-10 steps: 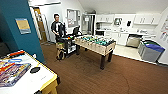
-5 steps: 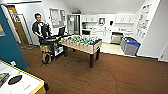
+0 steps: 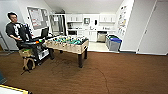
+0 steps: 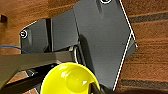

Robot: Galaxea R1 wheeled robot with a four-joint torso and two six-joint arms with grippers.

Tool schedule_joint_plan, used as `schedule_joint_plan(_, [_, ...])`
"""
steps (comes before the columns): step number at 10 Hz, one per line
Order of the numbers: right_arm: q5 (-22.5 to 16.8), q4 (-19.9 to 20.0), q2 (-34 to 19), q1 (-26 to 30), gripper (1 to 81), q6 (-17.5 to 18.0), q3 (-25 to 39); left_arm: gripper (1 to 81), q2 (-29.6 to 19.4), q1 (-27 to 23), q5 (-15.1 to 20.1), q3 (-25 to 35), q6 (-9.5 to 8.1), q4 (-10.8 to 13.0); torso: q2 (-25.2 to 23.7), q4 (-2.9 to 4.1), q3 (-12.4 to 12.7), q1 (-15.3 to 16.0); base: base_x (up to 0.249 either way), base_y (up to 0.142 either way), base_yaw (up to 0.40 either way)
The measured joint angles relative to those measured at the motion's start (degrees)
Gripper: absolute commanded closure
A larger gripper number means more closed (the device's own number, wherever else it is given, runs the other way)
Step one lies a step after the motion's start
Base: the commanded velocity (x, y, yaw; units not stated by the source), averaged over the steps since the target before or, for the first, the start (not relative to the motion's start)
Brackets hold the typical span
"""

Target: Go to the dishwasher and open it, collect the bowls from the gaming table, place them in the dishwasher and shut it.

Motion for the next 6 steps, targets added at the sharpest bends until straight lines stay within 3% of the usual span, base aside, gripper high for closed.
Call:
schedule_joint_plan(3, [-0.04, -0.05, 0.0, -0.01, 81.1, 0.0, 0.0, 81.1, -0.02, -0.16, -0.02, -0.02, -0.02, 0.0, 0.0, 0.0, 0.0, -0.01, 0.0, 0.0, -0.305])
schedule_joint_plan(6, [-0.12, -0.13, 0.09, 0.27, 81.1, -0.17, 0.0, 81.1, -0.1, -0.18, -0.09, 0.0, -0.13, -0.05, 0.0, 0.0, 0.0, -0.01, 0.0, 0.0, -0.043])
